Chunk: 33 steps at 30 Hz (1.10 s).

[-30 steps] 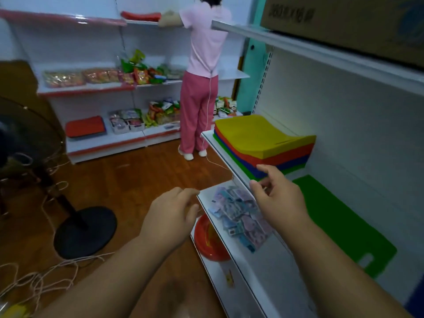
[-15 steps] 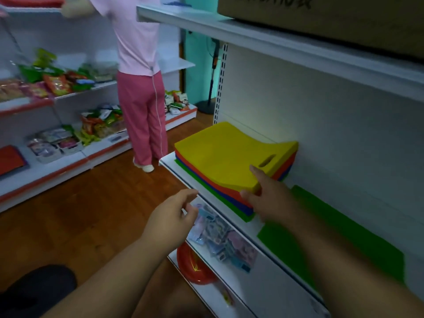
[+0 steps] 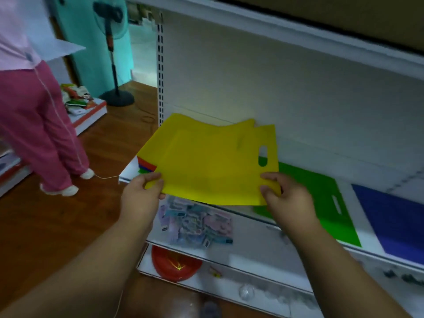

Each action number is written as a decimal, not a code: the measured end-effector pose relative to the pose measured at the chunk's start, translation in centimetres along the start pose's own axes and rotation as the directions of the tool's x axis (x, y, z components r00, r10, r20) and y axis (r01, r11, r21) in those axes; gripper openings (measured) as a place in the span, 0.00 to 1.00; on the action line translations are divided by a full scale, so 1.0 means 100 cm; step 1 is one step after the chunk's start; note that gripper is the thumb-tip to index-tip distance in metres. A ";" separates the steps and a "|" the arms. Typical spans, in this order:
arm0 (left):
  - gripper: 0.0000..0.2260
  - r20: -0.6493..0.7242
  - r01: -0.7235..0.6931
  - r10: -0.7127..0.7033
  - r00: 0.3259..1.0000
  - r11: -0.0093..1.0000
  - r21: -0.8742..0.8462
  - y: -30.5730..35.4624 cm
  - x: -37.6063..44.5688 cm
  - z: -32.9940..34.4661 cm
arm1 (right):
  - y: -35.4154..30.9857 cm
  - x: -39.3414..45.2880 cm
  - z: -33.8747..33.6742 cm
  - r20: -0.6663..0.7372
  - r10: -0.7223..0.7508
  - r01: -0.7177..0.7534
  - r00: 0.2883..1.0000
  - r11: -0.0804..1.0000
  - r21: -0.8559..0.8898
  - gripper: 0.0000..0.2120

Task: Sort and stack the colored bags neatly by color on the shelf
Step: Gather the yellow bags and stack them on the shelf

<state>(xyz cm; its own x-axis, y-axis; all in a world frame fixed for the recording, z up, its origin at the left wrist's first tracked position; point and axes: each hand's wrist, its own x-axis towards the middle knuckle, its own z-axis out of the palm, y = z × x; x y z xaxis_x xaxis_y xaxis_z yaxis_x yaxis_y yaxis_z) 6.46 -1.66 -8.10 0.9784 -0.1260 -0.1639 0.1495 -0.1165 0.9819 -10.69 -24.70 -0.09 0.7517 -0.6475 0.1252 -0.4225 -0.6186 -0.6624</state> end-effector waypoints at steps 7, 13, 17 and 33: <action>0.11 0.481 -0.122 -0.010 0.877 0.962 0.243 0.006 -0.033 -0.010 | 0.014 -0.069 -0.015 -0.154 0.071 -0.079 0.985 0.996 -0.043 0.15; 0.10 0.548 -0.428 0.197 0.813 0.840 0.334 0.007 -0.075 0.032 | 0.052 -0.110 -0.051 -0.283 0.154 -0.176 0.947 0.983 -0.055 0.15; 0.15 0.659 -0.626 0.338 0.672 0.734 0.263 0.009 -0.114 0.078 | 0.093 -0.157 -0.095 -0.426 0.255 -0.271 0.868 0.962 0.024 0.14; 0.19 0.901 -0.894 0.409 0.145 0.444 -0.058 -0.013 -0.428 0.404 | 0.357 -0.396 -0.339 -0.687 0.499 -0.655 0.529 0.754 0.043 0.15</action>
<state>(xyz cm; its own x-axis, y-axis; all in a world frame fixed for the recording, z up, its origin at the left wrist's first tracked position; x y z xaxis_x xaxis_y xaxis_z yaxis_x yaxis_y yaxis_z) -41.35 -35.93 -6.19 0.0748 -0.9534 0.2923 -0.8002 0.1175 0.5882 -72.70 -36.29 -3.63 -0.1611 -0.9565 0.2434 -0.7896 -0.0230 -0.6132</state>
